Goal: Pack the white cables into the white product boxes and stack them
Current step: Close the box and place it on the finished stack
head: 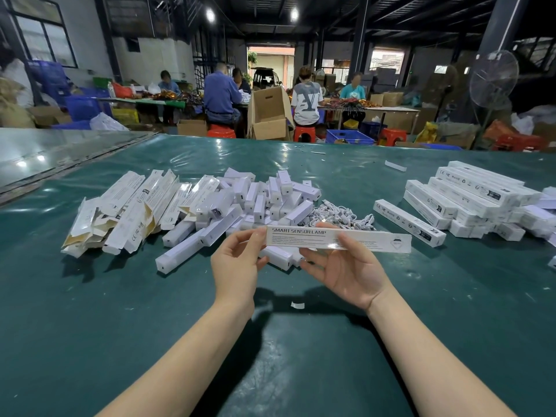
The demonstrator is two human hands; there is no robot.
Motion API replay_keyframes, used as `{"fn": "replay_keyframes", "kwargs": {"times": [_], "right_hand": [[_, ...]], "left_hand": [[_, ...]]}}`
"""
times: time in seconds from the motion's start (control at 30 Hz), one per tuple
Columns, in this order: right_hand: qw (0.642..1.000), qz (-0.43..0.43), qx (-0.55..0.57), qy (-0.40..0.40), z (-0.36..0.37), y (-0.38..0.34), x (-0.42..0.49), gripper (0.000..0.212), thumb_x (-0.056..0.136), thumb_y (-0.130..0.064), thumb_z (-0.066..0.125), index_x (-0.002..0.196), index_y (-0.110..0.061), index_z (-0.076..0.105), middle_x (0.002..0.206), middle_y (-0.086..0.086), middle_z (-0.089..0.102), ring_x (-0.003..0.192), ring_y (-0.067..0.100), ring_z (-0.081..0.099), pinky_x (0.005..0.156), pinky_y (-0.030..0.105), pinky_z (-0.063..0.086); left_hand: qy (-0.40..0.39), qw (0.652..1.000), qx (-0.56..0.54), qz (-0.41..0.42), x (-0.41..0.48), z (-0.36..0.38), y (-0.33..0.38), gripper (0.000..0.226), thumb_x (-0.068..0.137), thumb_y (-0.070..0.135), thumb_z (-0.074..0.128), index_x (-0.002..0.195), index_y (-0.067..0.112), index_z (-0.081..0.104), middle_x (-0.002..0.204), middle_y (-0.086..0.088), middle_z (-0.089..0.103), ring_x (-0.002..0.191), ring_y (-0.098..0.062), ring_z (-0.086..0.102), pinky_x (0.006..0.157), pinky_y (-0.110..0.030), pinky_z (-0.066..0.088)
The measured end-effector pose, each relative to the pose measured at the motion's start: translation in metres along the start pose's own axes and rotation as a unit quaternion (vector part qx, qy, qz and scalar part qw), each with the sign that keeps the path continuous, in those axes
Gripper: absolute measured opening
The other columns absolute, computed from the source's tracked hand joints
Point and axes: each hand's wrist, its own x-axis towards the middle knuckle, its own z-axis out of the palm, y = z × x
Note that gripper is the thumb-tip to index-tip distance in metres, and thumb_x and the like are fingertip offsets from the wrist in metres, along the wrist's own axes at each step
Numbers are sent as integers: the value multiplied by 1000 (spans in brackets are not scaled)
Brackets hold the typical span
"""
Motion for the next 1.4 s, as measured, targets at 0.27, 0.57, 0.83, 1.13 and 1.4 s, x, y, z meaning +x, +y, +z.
{"fn": "replay_keyframes", "kwargs": {"times": [0.27, 0.57, 0.83, 1.13, 1.4], "right_hand": [[999, 18, -24, -37, 2, 2, -1, 51, 50, -31, 90, 97, -26, 72, 105, 4, 70, 101, 22, 65, 86, 41, 53], [999, 13, -22, -45, 4, 6, 2, 52, 54, -33, 89, 103, -27, 71, 111, 2, 68, 107, 20, 63, 89, 40, 53], [1000, -9, -5, -9, 5, 5, 3, 56, 45, -30, 93, 96, -26, 73, 107, 3, 70, 101, 18, 66, 83, 37, 55], [974, -91, 91, 185, 13, 5, 5, 20, 76, -32, 61, 88, -16, 64, 86, 5, 72, 86, 25, 67, 78, 33, 55], [838, -242, -230, 432, 13, -8, 3, 15, 83, -19, 64, 70, -16, 57, 54, -4, 63, 53, 12, 60, 57, 25, 51]], "left_hand": [[50, 999, -9, -7, 1, -1, 0, 14, 84, 14, 64, 71, 16, 66, 59, 10, 66, 59, 1, 61, 55, -13, 52], [48, 991, 98, 79, 4, -4, 5, 32, 90, 17, 57, 62, 30, 67, 57, 17, 66, 58, 3, 60, 69, -26, 52], [-97, 994, 39, -8, -4, 3, 15, 27, 97, 22, 37, 98, 26, 64, 97, 12, 65, 94, -4, 56, 89, -30, 43], [-257, 950, -84, -156, -15, 8, 7, 45, 82, 45, 41, 118, 24, 58, 113, 15, 61, 101, -9, 50, 95, -32, 35], [-263, 891, 365, 54, -4, -7, -9, 54, 64, 43, 62, 116, 40, 48, 111, 19, 59, 101, -2, 54, 82, -9, 39]]}}
